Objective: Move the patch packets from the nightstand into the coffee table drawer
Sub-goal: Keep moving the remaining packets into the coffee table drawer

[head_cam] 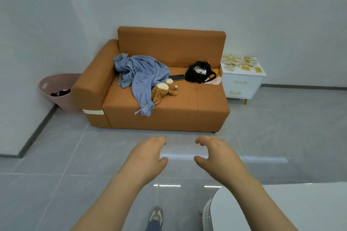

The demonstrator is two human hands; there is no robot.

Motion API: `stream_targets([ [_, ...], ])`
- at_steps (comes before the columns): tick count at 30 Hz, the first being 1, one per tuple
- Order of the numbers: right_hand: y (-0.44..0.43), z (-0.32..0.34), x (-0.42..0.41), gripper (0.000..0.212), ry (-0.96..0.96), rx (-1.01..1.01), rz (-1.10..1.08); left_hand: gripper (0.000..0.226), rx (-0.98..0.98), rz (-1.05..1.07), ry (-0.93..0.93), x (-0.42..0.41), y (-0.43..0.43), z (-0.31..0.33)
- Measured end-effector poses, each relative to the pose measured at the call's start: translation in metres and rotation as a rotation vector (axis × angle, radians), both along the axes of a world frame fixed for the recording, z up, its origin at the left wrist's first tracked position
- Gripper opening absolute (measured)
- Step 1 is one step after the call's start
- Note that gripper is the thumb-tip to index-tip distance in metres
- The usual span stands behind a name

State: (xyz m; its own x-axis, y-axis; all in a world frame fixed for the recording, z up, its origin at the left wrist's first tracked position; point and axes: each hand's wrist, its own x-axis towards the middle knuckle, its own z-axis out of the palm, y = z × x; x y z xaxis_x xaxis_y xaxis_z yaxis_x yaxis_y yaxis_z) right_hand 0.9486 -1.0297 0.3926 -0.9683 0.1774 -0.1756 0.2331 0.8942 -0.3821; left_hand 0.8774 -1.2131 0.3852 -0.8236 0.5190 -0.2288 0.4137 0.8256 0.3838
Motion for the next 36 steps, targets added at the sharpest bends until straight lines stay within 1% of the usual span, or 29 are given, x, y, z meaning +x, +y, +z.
stream_targets([
  [6,0.024,0.004,-0.077,0.045,-0.005,-0.021,-0.138,0.043,0.013,-0.107,-0.003,-0.103,0.031,0.007],
  [11,0.053,0.005,-0.119,0.044,-0.014,-0.029,-0.234,0.041,-0.005,-0.205,-0.008,-0.163,0.066,0.005],
  [14,0.078,0.003,-0.145,0.044,-0.027,-0.027,-0.28,0.043,-0.014,-0.263,-0.031,-0.196,0.097,0.001],
  [18,0.121,-0.005,-0.178,0.045,-0.04,-0.029,-0.326,0.044,-0.019,-0.327,-0.027,-0.238,0.148,-0.007],
  [26,0.236,-0.009,-0.238,0.045,-0.053,-0.039,-0.394,0.041,-0.03,-0.355,-0.007,-0.307,0.266,-0.008],
  [30,0.29,-0.008,-0.263,0.04,-0.059,-0.034,-0.417,0.043,-0.028,-0.362,-0.027,-0.333,0.322,-0.008],
  [36,0.355,-0.011,-0.298,0.047,-0.075,-0.037,-0.444,0.044,-0.044,-0.395,-0.036,-0.375,0.393,-0.012],
])
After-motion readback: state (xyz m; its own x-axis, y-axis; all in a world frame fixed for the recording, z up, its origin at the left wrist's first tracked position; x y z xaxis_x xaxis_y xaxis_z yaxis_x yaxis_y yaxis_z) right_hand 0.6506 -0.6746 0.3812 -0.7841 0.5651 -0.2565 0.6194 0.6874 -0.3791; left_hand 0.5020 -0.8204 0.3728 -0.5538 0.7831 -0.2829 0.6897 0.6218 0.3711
